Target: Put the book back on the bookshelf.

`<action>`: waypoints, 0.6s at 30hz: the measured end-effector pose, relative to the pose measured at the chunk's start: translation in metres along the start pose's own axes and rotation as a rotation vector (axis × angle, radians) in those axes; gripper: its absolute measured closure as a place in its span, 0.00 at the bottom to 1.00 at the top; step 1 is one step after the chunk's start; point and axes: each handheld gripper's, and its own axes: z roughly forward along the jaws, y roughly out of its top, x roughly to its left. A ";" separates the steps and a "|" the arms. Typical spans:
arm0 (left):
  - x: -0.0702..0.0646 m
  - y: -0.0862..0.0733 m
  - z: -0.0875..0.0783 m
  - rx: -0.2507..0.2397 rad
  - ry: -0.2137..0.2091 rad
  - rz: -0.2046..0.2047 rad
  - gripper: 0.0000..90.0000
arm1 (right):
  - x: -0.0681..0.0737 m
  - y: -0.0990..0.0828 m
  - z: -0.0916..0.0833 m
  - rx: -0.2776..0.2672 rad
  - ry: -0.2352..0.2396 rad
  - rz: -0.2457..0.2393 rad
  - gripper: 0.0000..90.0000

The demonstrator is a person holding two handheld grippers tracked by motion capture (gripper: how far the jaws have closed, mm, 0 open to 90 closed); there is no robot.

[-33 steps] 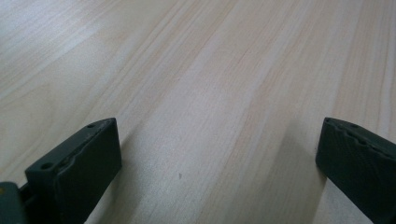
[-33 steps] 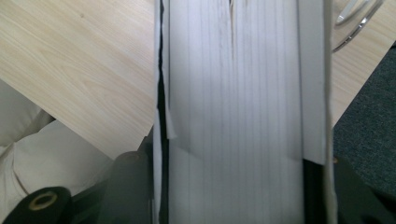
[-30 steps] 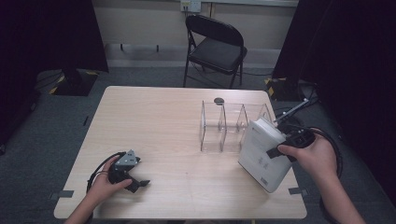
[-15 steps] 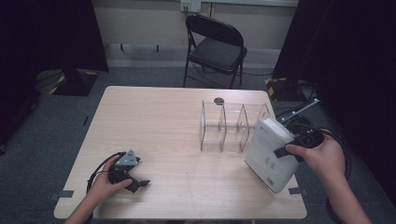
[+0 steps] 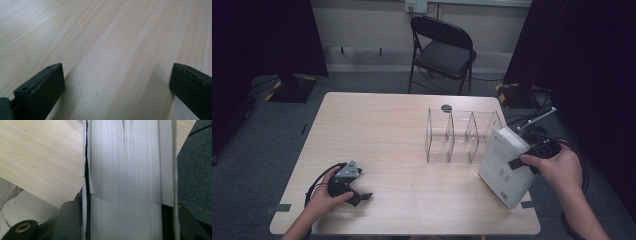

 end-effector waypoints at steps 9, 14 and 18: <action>0.000 0.000 0.000 0.002 0.000 0.003 0.00 | -0.003 0.007 0.001 -0.003 -0.016 0.020 0.58; 0.000 0.000 0.000 -0.001 0.000 -0.001 0.00 | -0.006 0.011 0.003 -0.010 -0.015 0.033 0.58; 0.000 0.000 0.000 -0.001 0.000 0.000 0.00 | -0.006 0.015 0.004 -0.018 -0.016 0.046 0.58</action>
